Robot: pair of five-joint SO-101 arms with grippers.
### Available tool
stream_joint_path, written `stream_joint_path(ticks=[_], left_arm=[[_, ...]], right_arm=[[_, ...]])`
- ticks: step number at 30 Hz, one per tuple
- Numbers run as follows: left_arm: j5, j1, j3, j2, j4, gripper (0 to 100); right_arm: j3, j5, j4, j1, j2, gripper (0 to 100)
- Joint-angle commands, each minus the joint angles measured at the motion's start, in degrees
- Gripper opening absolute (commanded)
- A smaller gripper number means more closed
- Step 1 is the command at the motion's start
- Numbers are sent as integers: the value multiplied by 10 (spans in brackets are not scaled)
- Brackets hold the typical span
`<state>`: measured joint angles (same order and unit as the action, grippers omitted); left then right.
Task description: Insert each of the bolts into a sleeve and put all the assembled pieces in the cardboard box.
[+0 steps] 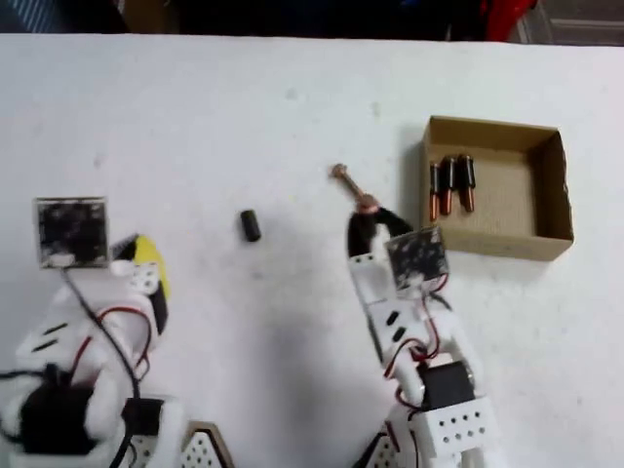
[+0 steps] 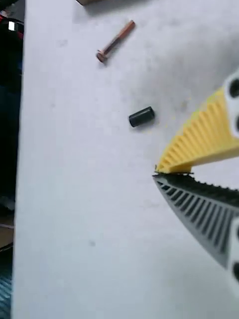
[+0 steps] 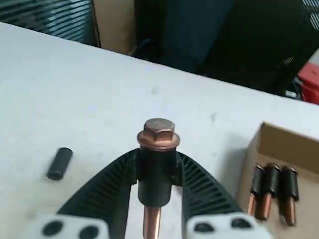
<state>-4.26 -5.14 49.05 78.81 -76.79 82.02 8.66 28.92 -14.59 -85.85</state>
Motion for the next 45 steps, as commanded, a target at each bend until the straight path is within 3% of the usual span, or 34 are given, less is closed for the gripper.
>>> stream_joint_path(ticks=[1,5,10,15,22,30,36,45], left_arm=[[4,-7,87,-7,74,35],[4,-7,176,-7,149,35],[4,-7,236,-7,169,33],[4,-7,222,2,137,31],[31,-7,216,144,48,20],[40,-7,292,248,41,21],[71,-7,342,254,41,22],[84,-7,373,255,40,22]], right_arm=[[-86,7,100,52,-8,17],[-138,7,162,95,-7,18],[-185,40,171,135,-6,17],[-207,55,170,136,-6,17],[-247,53,174,136,8,16],[-359,51,195,136,220,17],[-444,51,194,138,412,17],[-608,52,160,231,663,18]])
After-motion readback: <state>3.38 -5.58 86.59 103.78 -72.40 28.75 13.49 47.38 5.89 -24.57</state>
